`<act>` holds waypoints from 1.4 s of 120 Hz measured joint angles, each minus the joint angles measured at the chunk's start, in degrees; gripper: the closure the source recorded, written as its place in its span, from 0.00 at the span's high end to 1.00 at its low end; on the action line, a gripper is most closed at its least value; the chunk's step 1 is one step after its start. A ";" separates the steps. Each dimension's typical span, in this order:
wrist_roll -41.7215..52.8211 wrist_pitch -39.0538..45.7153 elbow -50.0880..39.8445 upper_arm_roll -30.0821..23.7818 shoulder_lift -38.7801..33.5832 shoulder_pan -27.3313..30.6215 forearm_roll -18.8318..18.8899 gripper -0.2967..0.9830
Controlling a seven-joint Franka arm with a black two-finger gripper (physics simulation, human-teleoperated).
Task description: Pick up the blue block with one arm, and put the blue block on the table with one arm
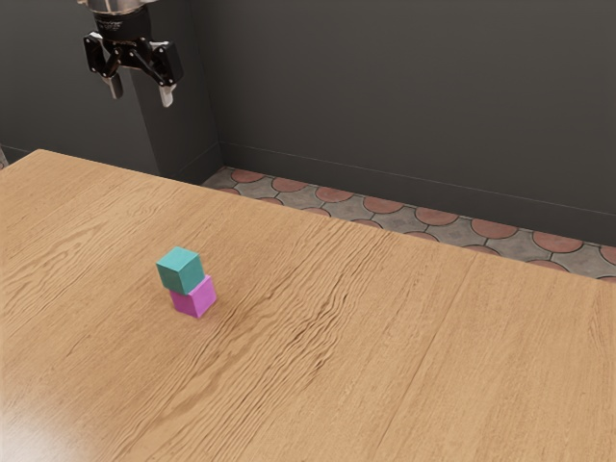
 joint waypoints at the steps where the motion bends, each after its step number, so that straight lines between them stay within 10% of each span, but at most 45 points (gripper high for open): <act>1: 0.00 -0.04 0.00 -0.03 0.00 -0.01 0.02 0.77; 57: 2.51 -5.92 15.76 -15.31 -10.05 -2.59 3.65 0.77; 103: 1.95 2.85 -12.52 -3.43 -11.06 3.36 4.22 0.77; 127: 0.50 11.81 -14.85 -12.27 -3.78 12.09 1.87 0.77; 168: 4.10 27.28 -14.47 -4.84 17.66 13.99 -9.67 0.77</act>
